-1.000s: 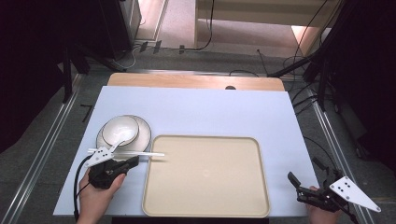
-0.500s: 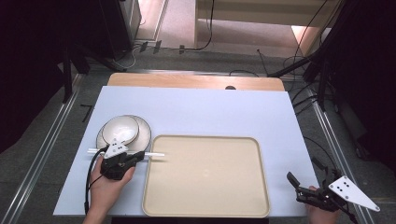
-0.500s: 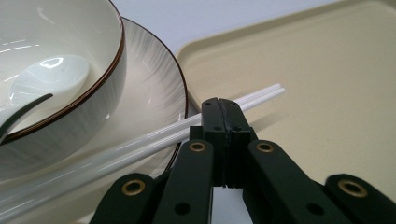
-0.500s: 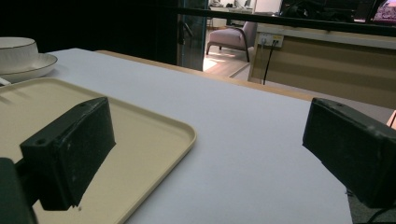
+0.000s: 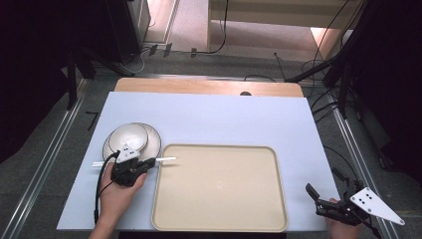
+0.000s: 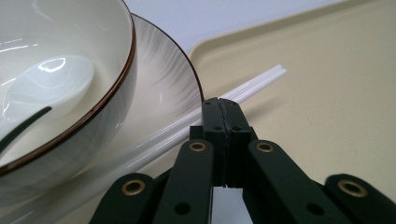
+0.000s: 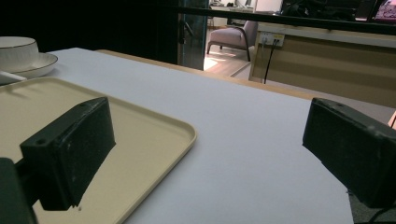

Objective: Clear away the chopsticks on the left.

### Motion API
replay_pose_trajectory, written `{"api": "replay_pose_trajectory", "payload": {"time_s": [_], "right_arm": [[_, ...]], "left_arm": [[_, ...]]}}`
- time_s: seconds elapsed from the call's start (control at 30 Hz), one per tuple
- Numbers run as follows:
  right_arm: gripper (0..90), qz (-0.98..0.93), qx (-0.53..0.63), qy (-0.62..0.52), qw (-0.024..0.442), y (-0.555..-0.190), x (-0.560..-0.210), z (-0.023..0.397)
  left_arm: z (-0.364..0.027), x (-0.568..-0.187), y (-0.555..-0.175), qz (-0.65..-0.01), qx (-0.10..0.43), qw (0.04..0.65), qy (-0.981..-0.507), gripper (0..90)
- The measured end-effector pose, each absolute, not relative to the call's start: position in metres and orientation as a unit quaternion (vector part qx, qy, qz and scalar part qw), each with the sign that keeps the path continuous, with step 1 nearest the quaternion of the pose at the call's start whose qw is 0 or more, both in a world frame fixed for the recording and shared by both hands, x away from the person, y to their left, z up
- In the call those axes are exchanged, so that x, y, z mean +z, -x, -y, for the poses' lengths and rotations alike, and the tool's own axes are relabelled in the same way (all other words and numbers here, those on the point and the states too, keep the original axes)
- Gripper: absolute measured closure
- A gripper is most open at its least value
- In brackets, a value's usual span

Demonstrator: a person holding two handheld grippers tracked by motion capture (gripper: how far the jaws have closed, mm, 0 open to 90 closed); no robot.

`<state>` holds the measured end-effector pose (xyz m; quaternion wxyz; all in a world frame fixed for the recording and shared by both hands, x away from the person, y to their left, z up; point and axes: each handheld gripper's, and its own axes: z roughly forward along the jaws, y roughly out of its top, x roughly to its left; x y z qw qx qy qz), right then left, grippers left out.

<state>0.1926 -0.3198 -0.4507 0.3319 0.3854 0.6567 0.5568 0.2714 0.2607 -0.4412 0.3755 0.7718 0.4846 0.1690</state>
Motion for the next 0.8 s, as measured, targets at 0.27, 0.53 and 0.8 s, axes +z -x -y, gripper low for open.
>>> {"api": "replay_pose_trajectory", "payload": {"time_s": [0.27,0.53,0.8], "right_arm": [[2.4,-0.657,0.556,-0.386,0.331,-0.193,-0.451,0.32],[2.4,-0.657,0.557,-0.387,0.329,-0.192,-0.451,0.32],[2.4,-0.657,0.557,-0.386,0.33,-0.193,-0.452,0.32]], "left_arm": [[-0.257,-0.439,-0.28,-0.488,0.17,0.377,-0.769,90.0],[-0.253,-0.44,-0.287,-0.497,0.177,0.379,-0.76,90.0],[-0.253,-0.44,-0.292,-0.505,0.182,0.379,-0.754,90.0]]}}
